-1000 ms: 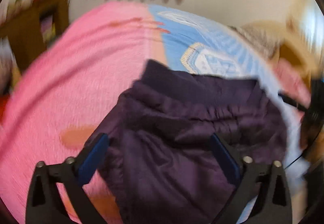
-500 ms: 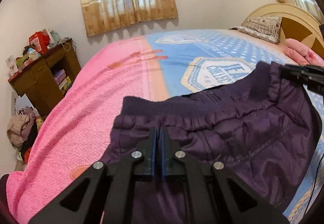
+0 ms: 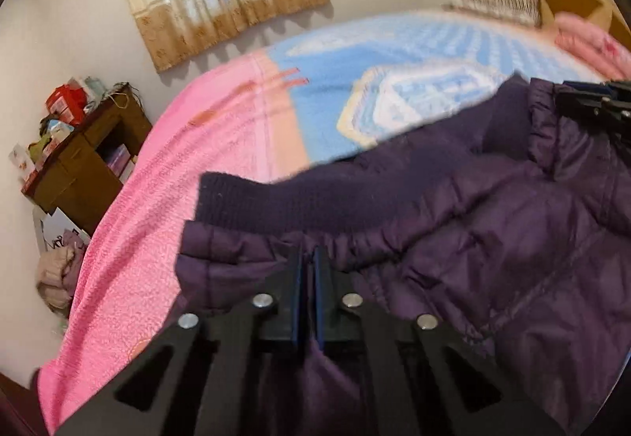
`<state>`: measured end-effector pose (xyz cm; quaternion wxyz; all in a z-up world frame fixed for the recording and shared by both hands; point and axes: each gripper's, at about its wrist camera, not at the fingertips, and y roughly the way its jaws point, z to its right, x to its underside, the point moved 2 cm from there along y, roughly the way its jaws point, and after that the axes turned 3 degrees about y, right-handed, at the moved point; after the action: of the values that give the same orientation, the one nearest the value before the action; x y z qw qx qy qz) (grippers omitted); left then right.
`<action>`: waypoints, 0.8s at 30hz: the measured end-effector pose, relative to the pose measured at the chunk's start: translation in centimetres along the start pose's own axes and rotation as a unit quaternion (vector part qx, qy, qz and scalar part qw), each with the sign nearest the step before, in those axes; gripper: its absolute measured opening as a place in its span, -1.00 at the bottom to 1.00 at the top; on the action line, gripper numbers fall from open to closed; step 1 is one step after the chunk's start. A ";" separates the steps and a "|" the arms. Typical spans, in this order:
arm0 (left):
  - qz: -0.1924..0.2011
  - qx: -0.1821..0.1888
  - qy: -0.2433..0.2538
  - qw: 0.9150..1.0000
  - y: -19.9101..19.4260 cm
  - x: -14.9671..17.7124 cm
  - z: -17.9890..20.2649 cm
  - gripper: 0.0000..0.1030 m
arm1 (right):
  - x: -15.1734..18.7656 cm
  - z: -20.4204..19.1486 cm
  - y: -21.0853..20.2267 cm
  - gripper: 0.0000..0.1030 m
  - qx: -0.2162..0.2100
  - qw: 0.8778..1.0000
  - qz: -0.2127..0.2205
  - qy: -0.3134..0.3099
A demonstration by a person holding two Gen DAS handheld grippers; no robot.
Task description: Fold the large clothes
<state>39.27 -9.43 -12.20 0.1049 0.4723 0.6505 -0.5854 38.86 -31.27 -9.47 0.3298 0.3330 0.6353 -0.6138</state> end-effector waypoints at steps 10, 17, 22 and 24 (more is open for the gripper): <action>0.036 -0.024 -0.056 0.997 -1.3 -1.5 -1.8 -0.94 | -1.9 0.4 -2.1 -0.52 0.006 0.998 0.058 0.018; 0.023 -0.071 -0.053 0.996 2.4 -2.6 -1.7 -0.94 | -1.4 1.7 2.5 -0.52 0.041 0.999 0.013 0.028; 0.010 -0.076 -0.057 0.995 4.9 -1.1 -1.1 -0.94 | 2.4 2.1 6.4 -0.51 0.049 0.997 -0.052 0.020; 0.013 -0.076 -0.057 0.995 5.0 -0.7 -0.9 -0.94 | 3.1 2.3 6.6 -0.50 0.044 0.997 -0.055 0.025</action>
<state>43.70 -9.69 -14.72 0.1850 0.4372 0.6799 -0.5589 42.65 -33.40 -15.79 0.2650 0.3271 0.6327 -0.6499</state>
